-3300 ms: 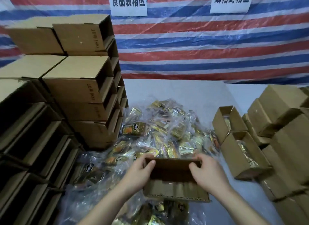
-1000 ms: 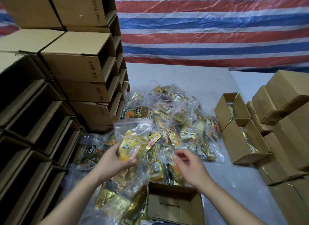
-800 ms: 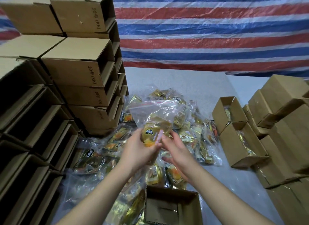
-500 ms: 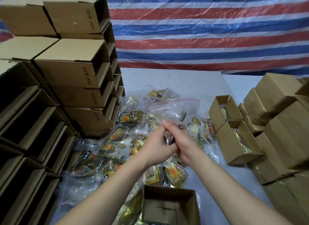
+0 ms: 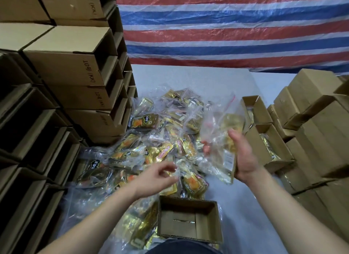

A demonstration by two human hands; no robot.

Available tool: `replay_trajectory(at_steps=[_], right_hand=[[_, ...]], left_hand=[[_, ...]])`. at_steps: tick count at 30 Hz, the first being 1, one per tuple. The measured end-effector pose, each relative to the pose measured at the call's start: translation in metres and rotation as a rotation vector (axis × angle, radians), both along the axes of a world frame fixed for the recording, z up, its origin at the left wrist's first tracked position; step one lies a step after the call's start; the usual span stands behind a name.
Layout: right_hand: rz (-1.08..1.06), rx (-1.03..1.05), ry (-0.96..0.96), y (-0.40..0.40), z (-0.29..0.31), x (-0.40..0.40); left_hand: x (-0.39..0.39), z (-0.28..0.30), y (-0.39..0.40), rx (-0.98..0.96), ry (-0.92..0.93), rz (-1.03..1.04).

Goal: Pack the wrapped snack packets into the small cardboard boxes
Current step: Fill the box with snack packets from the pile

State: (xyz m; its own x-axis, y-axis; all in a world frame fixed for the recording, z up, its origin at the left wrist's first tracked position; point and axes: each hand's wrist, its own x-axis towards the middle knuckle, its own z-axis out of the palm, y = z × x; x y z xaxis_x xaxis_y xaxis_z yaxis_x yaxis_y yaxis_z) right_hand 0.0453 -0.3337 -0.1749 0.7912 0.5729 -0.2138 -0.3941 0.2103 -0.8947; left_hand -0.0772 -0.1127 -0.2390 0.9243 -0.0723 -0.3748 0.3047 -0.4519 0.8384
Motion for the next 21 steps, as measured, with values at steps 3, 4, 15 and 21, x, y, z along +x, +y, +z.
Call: replay_trajectory(at_steps=[3,4,15,21], right_hand=[[0.265,-0.293,-0.127,-0.011,-0.021,-0.026],[0.36,-0.361,-0.138,-0.012,-0.03,-0.035],[1.032,-0.967,-0.418,0.016,-0.112,-0.077],[1.092,-1.08,-0.635,0.037,-0.145,-0.084]], left_hand=[[-0.029,-0.046,-0.004,0.18,0.152,-0.159],[-0.036,-0.057,-0.006,0.186,0.173,-0.143],[-0.042,-0.068,-0.008,-0.078,0.155,0.081],[-0.043,-0.08,-0.006,-0.078,0.175,0.145]])
